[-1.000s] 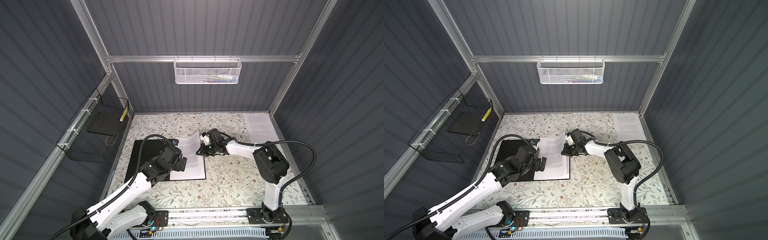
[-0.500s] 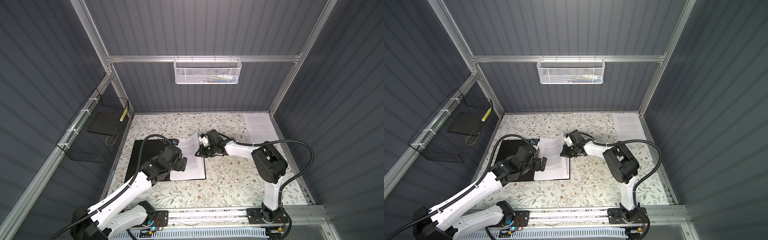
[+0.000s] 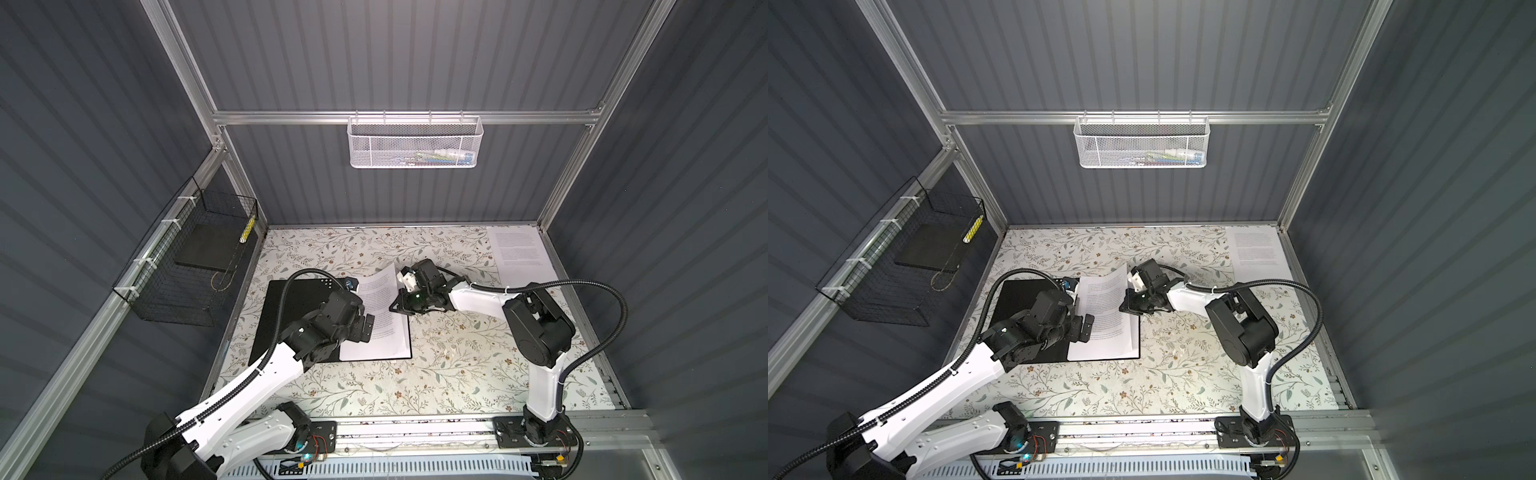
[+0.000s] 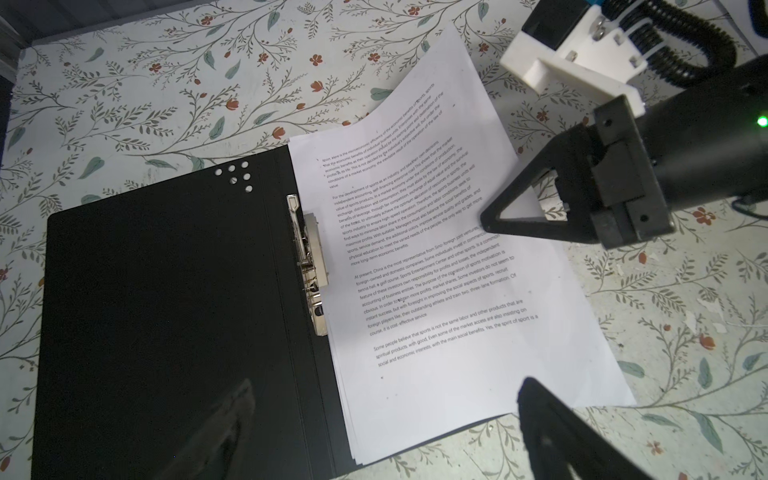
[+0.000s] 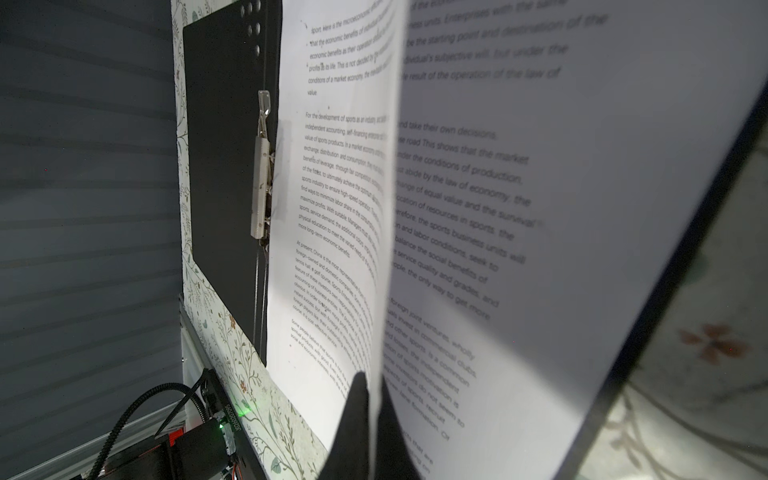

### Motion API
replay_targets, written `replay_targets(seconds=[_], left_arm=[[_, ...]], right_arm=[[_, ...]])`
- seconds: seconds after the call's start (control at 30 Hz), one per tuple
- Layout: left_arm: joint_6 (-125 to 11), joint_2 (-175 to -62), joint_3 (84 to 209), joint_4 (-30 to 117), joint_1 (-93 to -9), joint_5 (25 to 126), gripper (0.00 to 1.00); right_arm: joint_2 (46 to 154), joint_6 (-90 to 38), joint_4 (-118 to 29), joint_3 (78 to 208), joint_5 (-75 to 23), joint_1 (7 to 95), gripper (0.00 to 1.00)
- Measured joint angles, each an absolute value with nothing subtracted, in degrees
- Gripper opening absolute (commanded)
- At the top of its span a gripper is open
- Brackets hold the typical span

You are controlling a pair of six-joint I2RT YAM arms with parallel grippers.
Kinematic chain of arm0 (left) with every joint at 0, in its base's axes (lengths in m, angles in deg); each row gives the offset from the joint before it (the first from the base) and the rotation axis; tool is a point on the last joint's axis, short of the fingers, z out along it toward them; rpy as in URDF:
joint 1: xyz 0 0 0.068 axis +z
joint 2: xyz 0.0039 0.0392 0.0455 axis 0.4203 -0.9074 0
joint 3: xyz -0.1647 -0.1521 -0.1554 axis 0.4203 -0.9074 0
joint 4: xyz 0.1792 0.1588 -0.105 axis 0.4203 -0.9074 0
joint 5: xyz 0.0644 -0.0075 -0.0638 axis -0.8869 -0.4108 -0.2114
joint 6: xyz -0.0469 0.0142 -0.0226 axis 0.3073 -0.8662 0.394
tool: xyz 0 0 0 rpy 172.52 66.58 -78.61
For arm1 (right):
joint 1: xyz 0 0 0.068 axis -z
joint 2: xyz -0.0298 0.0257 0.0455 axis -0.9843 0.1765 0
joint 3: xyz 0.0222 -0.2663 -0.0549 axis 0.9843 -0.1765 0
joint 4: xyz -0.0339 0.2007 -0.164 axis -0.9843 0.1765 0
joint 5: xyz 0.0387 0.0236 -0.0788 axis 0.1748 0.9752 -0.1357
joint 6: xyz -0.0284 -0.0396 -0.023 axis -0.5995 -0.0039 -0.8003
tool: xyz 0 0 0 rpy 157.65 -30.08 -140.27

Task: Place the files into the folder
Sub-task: 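Hold the sheet edge down on the folder stack with the right gripper, then move the right gripper to the loose printed sheets farther from the robot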

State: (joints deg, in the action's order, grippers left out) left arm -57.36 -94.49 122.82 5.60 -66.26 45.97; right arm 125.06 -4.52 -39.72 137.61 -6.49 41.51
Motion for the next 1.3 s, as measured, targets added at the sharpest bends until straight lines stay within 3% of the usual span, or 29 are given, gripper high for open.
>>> replay_targets(seconds=[0.53,0.77,1.07,1.3], left_arm=[[-57.36,-94.7,122.89,5.58,-65.76,46.85,1.0],[-57.36,-94.86,122.93,5.6,-65.63,47.15,1.0],[-57.36,-94.88,122.93,5.6,-65.52,47.9,1.0],[-57.36,-94.88,122.93,5.6,-65.21,48.18,1.0]], right_arm=[[125.1,-3.95,-40.12,137.61,-6.49,41.1,0.0],[125.1,-3.86,-40.1,137.61,-6.49,41.1,0.09],[125.1,-3.78,-39.37,137.61,-7.67,41.05,0.32],[125.1,-4.11,-38.0,137.59,-9.66,41.05,0.59]])
